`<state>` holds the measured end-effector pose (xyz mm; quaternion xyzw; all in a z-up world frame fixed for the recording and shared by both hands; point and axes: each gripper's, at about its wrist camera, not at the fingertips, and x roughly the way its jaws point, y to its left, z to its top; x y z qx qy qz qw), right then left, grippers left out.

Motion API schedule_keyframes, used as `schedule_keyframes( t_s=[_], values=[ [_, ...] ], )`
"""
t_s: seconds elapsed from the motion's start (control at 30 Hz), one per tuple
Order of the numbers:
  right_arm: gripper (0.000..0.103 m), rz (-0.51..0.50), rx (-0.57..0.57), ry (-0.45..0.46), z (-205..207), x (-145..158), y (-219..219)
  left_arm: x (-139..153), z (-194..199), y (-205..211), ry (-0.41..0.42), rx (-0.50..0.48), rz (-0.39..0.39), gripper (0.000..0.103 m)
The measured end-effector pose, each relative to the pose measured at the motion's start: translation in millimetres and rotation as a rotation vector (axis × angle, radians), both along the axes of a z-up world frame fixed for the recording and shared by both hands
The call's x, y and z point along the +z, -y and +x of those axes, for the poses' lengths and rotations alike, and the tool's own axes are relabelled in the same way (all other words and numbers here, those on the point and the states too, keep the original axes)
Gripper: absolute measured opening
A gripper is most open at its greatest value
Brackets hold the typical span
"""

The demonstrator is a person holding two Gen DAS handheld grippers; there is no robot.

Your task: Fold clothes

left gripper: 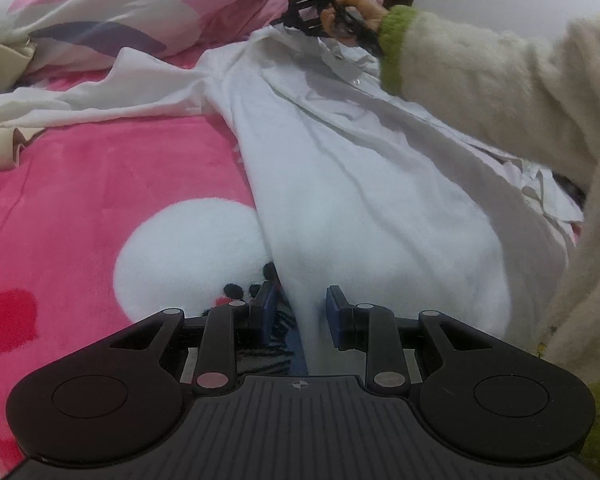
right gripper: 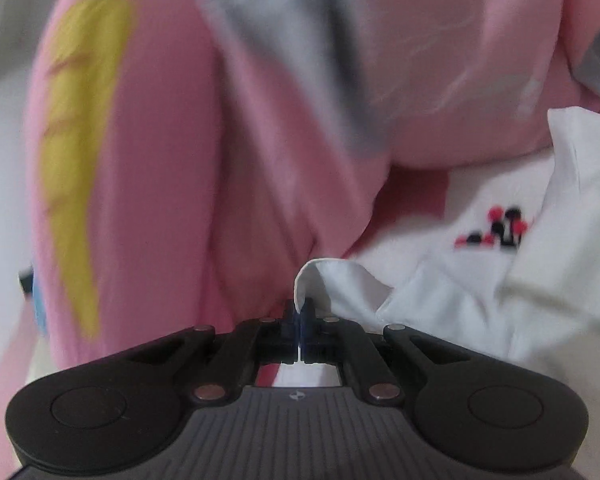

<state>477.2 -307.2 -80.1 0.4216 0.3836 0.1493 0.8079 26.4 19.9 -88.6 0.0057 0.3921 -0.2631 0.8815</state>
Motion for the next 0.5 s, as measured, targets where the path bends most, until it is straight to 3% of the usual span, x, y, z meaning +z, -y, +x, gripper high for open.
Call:
schedule_keyframes(
  t_s=[0.1, 0.17, 0.2, 0.3, 0.43, 0.5],
  values=[
    [0.009, 0.074, -0.028, -0.087, 19.9, -23.4, 14.1, -0.1, 0.3, 1.1, 0.001, -0.002, 0.008, 0.026],
    [0.03, 0.128, -0.042, -0.147, 30.2, -39.2, 22.5, 0.1, 0.1, 1.9, 0.001, -0.002, 0.011, 0.027],
    [0.032, 0.146, -0.039, -0.149, 28.1, -40.3, 24.3, 0.3, 0.1, 2.3, 0.001, -0.002, 0.012, 0.027],
    [0.051, 0.115, 0.013, -0.103, 14.7, -22.1, 26.4, -0.8, 0.0, 2.0, 0.007, -0.004, 0.015, 0.027],
    [0.054, -0.006, 0.072, -0.004, -24.8, 21.3, 36.5, -2.3, 1.3, 0.3, 0.011, -0.006, 0.006, 0.027],
    [0.054, -0.07, 0.07, -0.007, -50.5, 32.7, 41.6, -2.7, 1.6, -0.5, 0.01, -0.005, -0.003, 0.027]
  ],
)
